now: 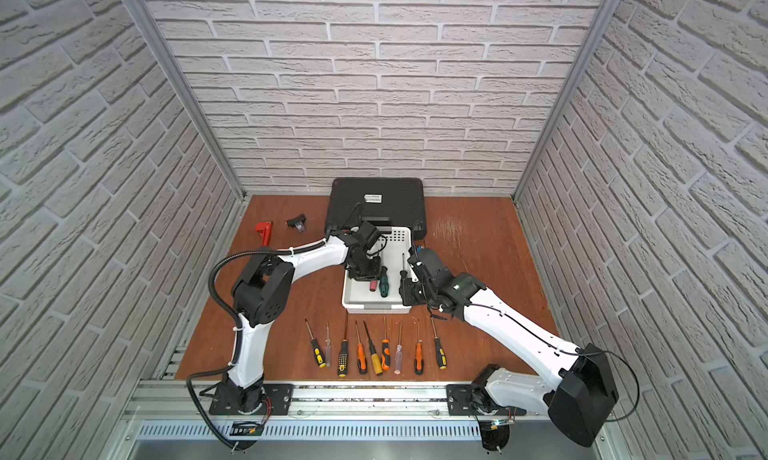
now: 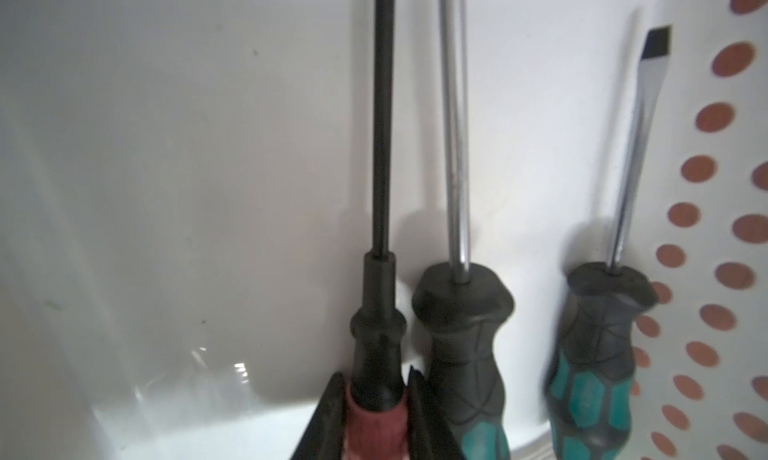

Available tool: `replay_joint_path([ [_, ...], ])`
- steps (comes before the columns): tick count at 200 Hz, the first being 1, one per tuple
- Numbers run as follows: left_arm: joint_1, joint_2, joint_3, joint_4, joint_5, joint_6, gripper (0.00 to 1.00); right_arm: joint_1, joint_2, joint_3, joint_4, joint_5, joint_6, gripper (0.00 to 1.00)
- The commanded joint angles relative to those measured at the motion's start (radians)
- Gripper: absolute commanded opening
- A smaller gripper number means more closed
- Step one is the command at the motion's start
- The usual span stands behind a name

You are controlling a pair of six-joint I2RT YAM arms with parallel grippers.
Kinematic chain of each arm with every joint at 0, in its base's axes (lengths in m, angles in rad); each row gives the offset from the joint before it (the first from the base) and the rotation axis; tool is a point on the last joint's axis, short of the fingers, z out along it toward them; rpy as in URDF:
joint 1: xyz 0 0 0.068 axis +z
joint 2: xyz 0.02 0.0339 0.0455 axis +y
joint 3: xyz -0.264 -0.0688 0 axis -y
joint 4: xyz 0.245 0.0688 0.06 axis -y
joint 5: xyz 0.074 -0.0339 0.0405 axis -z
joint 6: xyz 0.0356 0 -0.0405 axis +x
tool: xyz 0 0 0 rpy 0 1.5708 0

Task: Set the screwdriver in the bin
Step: 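Lower the pink screwdriver into the bin and open the left gripper, then withdraw the left gripper while the right gripper moves to the yellow-black screwdriver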

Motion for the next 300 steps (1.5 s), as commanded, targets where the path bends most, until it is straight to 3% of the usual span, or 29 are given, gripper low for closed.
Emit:
replay_joint_path([
  [1, 0.003, -0.041, -0.028, 0.024, -0.012, -0.012, 0.31, 0.008, -0.005, -0.007, 0.034, -0.001, 0.005, 0.32],
  [27, 0.002, -0.078, -0.033, 0.015, -0.026, -0.005, 0.38, 0.009, -0.008, -0.007, 0.034, 0.005, 0.003, 0.32],
  [103, 0.006, -0.236, -0.048, -0.003, -0.056, 0.022, 0.42, 0.009, -0.085, 0.004, -0.031, 0.065, -0.032, 0.35],
  [116, 0.006, -0.285, -0.061, -0.010, -0.074, 0.041, 0.46, 0.008, -0.076, 0.016, -0.034, 0.071, -0.059, 0.36],
  [136, 0.009, -0.408, -0.150, -0.010, -0.137, 0.049, 0.52, 0.009, -0.036, 0.055, -0.078, 0.082, -0.118, 0.36],
  [193, 0.071, -0.774, -0.460, 0.020, -0.237, 0.059, 0.54, 0.018, -0.031, 0.035, -0.081, 0.151, -0.160, 0.36],
  [253, 0.128, -0.998, -0.682, 0.045, -0.348, 0.012, 0.56, 0.102, -0.066, 0.017, -0.253, 0.207, -0.043, 0.39],
  [274, 0.149, -1.045, -0.707, 0.014, -0.432, -0.024, 0.55, 0.171, -0.108, -0.029, -0.315, 0.250, 0.041, 0.43],
  [300, 0.179, -1.070, -0.724, 0.021, -0.440, -0.052, 0.55, 0.229, -0.149, -0.091, -0.425, 0.291, 0.173, 0.45],
])
